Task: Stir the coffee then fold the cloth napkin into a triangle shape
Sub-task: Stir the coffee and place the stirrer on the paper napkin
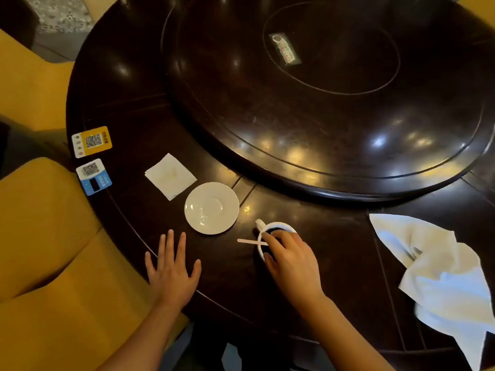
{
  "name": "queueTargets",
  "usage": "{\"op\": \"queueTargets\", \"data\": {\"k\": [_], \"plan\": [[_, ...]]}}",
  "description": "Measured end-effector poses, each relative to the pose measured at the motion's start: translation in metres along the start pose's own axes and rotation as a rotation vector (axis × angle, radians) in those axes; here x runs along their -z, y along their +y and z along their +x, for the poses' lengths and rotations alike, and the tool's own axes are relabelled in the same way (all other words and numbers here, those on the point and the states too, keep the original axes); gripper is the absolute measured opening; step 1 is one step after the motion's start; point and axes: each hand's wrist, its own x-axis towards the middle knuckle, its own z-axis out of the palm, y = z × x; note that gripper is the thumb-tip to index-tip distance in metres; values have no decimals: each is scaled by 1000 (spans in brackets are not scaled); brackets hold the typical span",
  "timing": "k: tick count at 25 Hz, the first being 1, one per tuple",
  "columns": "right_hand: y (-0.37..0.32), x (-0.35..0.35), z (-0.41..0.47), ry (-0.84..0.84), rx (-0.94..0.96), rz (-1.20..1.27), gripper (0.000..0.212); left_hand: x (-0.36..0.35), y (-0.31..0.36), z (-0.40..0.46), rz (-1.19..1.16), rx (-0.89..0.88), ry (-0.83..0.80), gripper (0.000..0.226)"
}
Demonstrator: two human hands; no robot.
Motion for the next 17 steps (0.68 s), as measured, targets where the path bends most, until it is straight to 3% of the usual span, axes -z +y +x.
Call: {"op": "queueTargets", "data": {"k": [7,14,17], "plan": [[5,-13,20,12,152,-47,20,1,1,3,43,18,21,72],[6,-14,20,-31,151,41,18,3,3,2,21,29,8,72],[7,-8,21,-3,131,129,4,3,2,2,17,27,11,72]]}}
